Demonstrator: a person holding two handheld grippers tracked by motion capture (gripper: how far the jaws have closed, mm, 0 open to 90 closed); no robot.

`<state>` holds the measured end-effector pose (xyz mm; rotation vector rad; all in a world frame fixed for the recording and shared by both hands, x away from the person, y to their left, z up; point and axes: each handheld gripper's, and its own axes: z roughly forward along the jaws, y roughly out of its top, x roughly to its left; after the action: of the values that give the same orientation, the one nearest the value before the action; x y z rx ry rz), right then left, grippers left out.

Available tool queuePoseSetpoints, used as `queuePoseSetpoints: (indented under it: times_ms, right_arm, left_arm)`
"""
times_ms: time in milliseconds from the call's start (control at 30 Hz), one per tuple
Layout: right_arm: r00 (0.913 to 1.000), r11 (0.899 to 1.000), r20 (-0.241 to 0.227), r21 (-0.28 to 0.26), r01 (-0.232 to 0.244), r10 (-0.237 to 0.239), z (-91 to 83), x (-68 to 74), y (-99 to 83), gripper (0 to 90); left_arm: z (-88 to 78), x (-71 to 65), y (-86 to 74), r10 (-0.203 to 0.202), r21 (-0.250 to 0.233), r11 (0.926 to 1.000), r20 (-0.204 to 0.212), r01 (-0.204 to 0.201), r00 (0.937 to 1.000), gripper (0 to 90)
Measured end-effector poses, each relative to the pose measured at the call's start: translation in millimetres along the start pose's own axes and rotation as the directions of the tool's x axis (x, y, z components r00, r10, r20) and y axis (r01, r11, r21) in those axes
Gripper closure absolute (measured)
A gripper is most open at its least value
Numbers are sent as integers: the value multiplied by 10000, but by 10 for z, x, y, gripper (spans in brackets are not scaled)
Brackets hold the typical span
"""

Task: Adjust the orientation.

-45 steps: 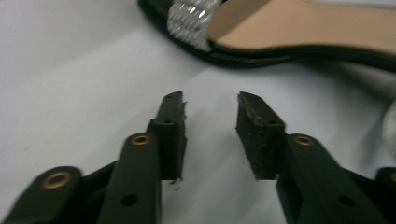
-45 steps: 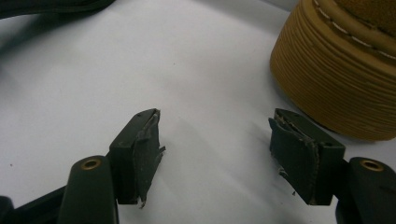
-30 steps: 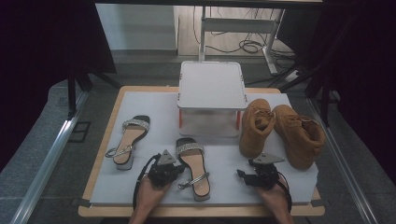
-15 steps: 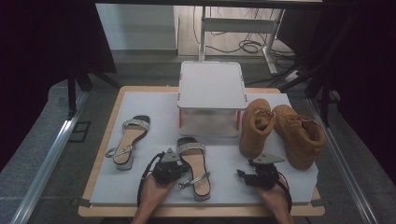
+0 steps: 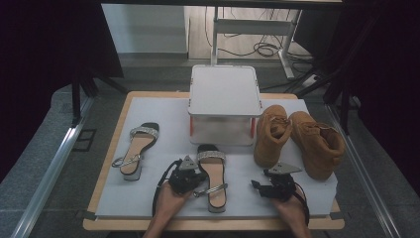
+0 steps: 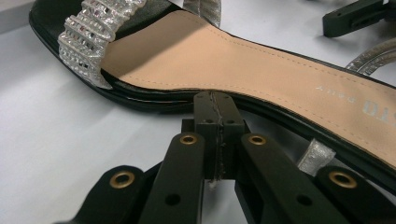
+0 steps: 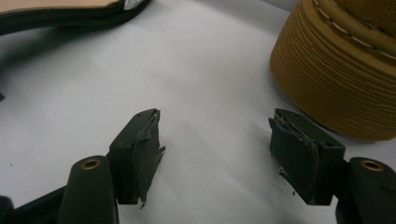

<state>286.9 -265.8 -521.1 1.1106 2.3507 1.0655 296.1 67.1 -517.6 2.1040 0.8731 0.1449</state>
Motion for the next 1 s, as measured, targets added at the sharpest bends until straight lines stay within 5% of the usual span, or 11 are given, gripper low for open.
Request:
queuePoseSetpoints:
  times_ms: [700,833,1000]
  right_arm:
    - [10000,10000,3,5,7,-7,0,0,0,326]
    - [10000,10000,-4,1,7,-7,0,0,-1,327]
    - [10000,10000,-7,5,-2,2,0,1,-1,326]
  left_arm:
    - [303,-84,229,352,130,9992,929,-365,9951,898]
    - [263,-10,241,311,202,9993,598,-324,9977,896]
    - [247,185,240,-404,212,9989,-194,408,9990,896]
